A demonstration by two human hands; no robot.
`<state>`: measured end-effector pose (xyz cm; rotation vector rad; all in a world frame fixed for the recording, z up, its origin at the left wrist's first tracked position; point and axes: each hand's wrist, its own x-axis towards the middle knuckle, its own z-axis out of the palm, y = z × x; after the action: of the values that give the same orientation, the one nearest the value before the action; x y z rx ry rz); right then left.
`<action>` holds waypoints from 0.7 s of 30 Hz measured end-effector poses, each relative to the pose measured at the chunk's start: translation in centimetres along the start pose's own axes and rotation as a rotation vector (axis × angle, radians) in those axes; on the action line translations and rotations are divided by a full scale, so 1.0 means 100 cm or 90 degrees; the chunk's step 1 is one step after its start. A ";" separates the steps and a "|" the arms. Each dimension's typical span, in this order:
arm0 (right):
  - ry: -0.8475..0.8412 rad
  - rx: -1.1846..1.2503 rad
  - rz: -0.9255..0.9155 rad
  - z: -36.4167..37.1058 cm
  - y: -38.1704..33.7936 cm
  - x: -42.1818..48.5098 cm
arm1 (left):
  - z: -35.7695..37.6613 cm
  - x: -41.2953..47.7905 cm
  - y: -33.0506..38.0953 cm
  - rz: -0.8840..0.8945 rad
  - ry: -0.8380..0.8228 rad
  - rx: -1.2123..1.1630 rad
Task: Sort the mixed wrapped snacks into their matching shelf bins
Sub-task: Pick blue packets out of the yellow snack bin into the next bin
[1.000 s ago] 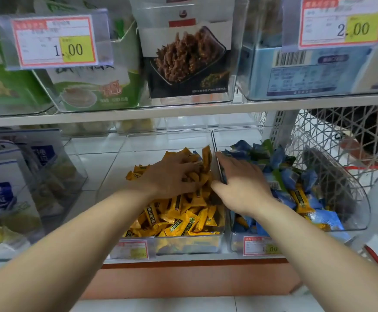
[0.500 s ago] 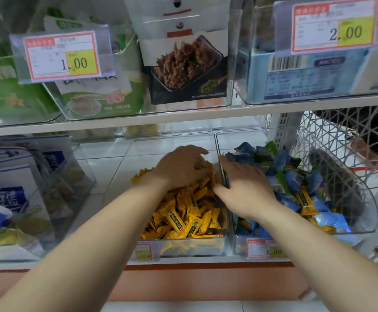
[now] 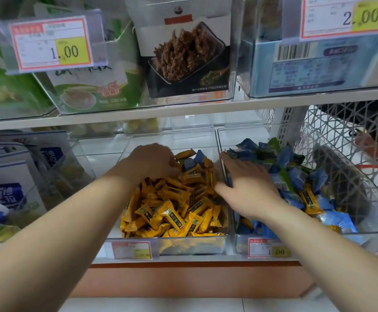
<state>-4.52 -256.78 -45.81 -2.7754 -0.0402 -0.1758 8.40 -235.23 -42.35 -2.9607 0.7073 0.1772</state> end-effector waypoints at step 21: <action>-0.004 0.019 -0.001 -0.001 -0.001 0.001 | 0.047 0.059 0.049 0.080 0.020 -0.263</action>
<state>-4.39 -256.77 -45.67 -2.7464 -0.0460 -0.1647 10.99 -241.68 -48.11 -3.3120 0.9672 0.3224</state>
